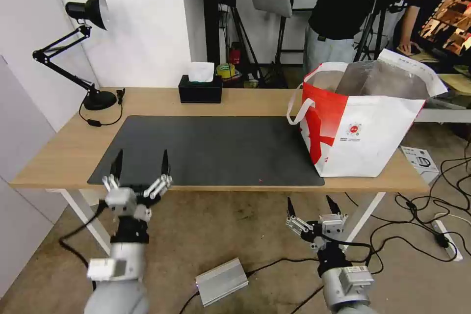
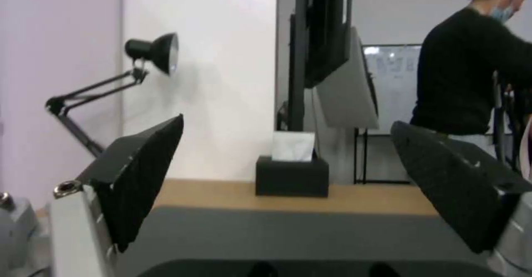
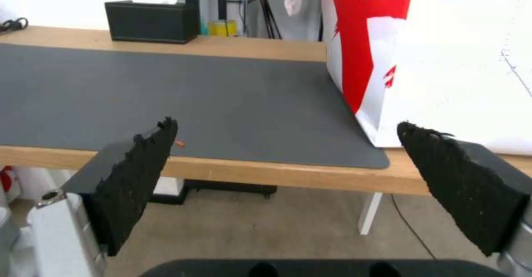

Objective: Pick up the trash from the table and place it into the takeout bag.

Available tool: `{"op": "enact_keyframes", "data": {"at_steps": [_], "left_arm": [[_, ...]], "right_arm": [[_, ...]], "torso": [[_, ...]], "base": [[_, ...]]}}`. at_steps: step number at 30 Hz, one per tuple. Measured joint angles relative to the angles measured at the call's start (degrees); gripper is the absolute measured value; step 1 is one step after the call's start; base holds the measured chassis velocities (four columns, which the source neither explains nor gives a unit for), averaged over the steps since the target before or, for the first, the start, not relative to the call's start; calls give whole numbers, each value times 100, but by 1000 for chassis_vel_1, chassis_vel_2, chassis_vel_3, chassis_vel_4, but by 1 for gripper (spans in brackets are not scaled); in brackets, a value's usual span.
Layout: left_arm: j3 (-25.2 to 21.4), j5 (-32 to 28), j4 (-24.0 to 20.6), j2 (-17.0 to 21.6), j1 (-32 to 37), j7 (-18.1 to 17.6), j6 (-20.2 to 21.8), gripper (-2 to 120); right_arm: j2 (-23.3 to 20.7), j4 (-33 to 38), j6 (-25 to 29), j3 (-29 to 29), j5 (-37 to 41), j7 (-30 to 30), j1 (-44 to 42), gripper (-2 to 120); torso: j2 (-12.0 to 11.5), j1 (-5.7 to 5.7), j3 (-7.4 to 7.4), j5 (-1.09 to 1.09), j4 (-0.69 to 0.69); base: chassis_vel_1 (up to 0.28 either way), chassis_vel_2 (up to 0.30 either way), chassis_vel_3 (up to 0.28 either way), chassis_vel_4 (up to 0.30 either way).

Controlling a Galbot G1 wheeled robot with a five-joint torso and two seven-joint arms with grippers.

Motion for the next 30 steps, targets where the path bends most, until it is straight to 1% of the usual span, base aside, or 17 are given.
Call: {"op": "enact_keyframes", "data": {"at_steps": [1,2,6,13,21,30], "left_arm": [[15,109,42,-110,77,-1,-80,100],[15,109,42,-110,77,-1,-80,100],[63,386,141,-368,362,0,-310,100],[58,508,200,-461,542,0,-481,100],[60,527,271,-557,491,0,-507,100],[73,463,360,-523,478,-6,-570,100]], "right_arm": [[0,0,0,0,0,0,0,100],[0,0,0,0,0,0,0,100],[0,0,0,0,0,0,0,100],[0,0,0,0,0,0,0,100],[0,0,0,0,0,0,0,100],[0,0,0,0,0,0,0,100]], "torso": [[0,0,0,-1,0],[0,0,0,-1,0],[0,0,0,0,0],[0,0,0,-1,1],[0,0,0,-1,0],[0,0,0,-1,1]], "base": [[0,0,0,0],[0,0,0,0],[0,0,0,0],[0,0,0,0],[0,0,0,0],[0,0,0,0]]}}
